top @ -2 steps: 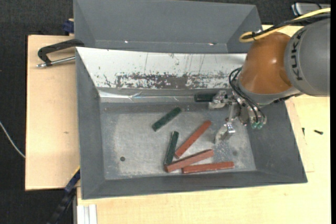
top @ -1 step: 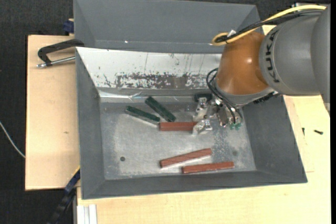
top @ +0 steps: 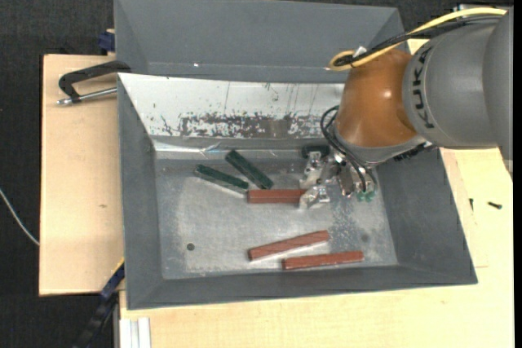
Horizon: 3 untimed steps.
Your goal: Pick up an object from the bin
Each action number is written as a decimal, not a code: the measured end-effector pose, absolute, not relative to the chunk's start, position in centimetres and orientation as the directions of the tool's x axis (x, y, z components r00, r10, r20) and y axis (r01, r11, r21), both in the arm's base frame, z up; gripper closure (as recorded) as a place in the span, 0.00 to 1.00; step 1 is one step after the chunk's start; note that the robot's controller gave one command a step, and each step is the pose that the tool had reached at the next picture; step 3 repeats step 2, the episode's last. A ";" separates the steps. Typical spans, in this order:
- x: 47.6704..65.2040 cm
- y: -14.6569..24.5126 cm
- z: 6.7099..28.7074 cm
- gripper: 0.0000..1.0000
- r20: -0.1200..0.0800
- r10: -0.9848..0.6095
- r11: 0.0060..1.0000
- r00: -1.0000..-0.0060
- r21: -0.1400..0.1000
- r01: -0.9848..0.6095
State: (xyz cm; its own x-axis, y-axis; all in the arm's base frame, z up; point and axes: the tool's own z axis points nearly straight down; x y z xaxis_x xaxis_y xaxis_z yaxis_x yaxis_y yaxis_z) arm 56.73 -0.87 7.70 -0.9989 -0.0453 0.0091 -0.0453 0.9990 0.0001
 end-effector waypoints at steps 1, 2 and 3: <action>57.1 -0.7 7.7 1.00 0.011 -0.078 0.997 -0.997 -0.001 -0.078; 54.6 0.7 21.9 1.00 -0.008 -0.128 0.992 -0.992 0.000 -0.128; 54.6 0.7 21.9 1.00 -0.008 -0.128 0.992 -0.992 0.000 -0.128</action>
Offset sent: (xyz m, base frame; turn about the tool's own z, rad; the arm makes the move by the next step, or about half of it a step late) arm -0.0232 0.0153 0.1407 -0.0831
